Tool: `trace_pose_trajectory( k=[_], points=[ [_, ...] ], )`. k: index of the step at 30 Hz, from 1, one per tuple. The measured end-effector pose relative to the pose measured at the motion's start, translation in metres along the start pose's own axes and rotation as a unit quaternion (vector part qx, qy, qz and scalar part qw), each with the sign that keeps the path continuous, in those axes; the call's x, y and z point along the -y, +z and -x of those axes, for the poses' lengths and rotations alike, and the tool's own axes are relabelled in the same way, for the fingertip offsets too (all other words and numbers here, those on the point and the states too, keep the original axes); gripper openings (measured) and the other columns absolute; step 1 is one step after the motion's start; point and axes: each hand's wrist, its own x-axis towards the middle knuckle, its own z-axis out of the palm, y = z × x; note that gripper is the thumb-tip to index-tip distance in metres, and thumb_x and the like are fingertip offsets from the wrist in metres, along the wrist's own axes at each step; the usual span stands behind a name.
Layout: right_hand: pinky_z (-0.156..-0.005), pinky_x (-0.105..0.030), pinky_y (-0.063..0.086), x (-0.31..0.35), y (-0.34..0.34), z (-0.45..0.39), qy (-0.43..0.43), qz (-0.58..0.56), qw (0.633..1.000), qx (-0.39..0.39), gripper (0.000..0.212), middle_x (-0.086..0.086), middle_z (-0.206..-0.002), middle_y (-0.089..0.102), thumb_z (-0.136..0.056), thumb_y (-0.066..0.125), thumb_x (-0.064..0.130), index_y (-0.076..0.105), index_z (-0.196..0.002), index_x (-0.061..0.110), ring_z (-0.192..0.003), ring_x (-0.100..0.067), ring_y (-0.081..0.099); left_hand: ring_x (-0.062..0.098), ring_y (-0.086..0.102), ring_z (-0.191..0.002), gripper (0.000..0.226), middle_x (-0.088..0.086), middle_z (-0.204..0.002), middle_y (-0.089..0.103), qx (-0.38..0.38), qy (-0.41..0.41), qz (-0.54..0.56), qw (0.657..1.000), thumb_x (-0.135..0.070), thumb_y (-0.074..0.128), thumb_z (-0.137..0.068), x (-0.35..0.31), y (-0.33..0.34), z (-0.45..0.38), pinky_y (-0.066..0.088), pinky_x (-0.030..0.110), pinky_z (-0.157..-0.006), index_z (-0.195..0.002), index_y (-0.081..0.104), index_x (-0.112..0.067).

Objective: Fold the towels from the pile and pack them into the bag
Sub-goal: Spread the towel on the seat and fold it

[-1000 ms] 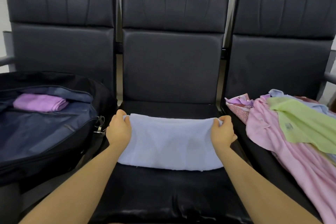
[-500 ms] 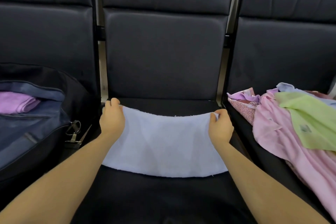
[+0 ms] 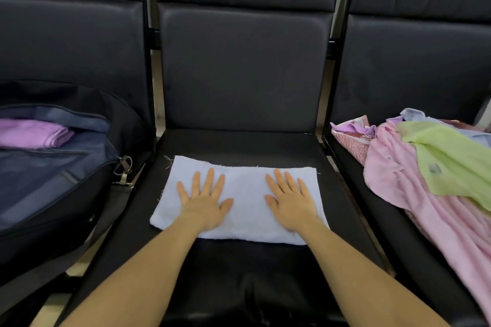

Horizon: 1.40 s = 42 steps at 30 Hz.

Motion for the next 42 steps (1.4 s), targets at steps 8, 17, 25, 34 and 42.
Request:
trace_pose_trajectory(
  k=[8, 17, 25, 34, 42],
  points=[
    [-0.118, -0.039, -0.008, 0.003, -0.011, 0.033, -0.016, -0.013, 0.998, 0.054, 0.057, 0.005, -0.16, -0.017, -0.103, 0.016, 0.045, -0.008, -0.153, 0.029, -0.147, -0.017, -0.014, 0.03, -0.02, -0.144, 0.06, 0.001, -0.157, -0.025, -0.001, -0.019, 0.028, 0.999, -0.054, 0.011, -0.099, -0.008, 0.005, 0.044, -0.011, 0.061, -0.11, -0.151, -0.009, -0.033],
    [-0.117, -0.037, 0.001, 0.019, -0.016, 0.034, -0.07, -0.058, 0.996, 0.008, 0.05, 0.008, -0.161, -0.004, -0.104, 0.027, 0.037, 0.013, -0.152, 0.035, -0.148, -0.014, 0.0, 0.033, 0.04, -0.123, 0.067, 0.017, -0.137, 0.039, -0.174, -0.139, -0.066, 0.973, -0.012, 0.029, -0.097, 0.029, -0.002, 0.052, 0.026, 0.043, -0.108, -0.151, -0.001, -0.037],
    [-0.117, -0.039, -0.009, 0.031, -0.001, 0.027, -0.104, -0.027, 0.992, 0.065, 0.056, 0.01, -0.16, -0.015, -0.1, 0.016, 0.053, -0.003, -0.151, 0.04, -0.147, -0.014, -0.013, 0.021, 0.055, -0.08, 0.064, 0.006, -0.098, 0.057, -0.295, -0.062, -0.048, 0.952, -0.002, 0.048, -0.086, 0.041, -0.01, 0.048, 0.038, 0.032, -0.079, -0.144, 0.034, -0.027],
    [-0.118, -0.04, -0.011, 0.103, 0.0, 0.009, -0.144, -0.112, 0.979, 0.089, 0.057, 0.008, -0.159, -0.019, -0.101, 0.016, 0.052, -0.005, -0.152, 0.038, -0.146, -0.014, -0.017, 0.023, 0.05, -0.046, 0.051, 0.004, -0.057, 0.054, -0.506, 0.049, -0.032, 0.86, 0.001, 0.085, -0.057, 0.063, -0.063, 0.066, 0.043, 0.03, -0.05, -0.105, 0.068, -0.006],
    [-0.116, -0.042, -0.003, 0.067, -0.012, 0.03, -0.144, -0.134, 0.98, 0.038, 0.047, 0.008, -0.161, 0.01, -0.103, 0.027, 0.042, 0.026, -0.149, 0.037, -0.147, -0.014, 0.006, 0.02, 0.047, -0.054, 0.041, 0.001, -0.061, 0.053, -0.503, 0.133, -0.074, 0.851, 0.004, 0.078, -0.056, 0.01, -0.053, 0.054, 0.032, 0.029, -0.055, -0.093, 0.068, -0.011]
  ],
)
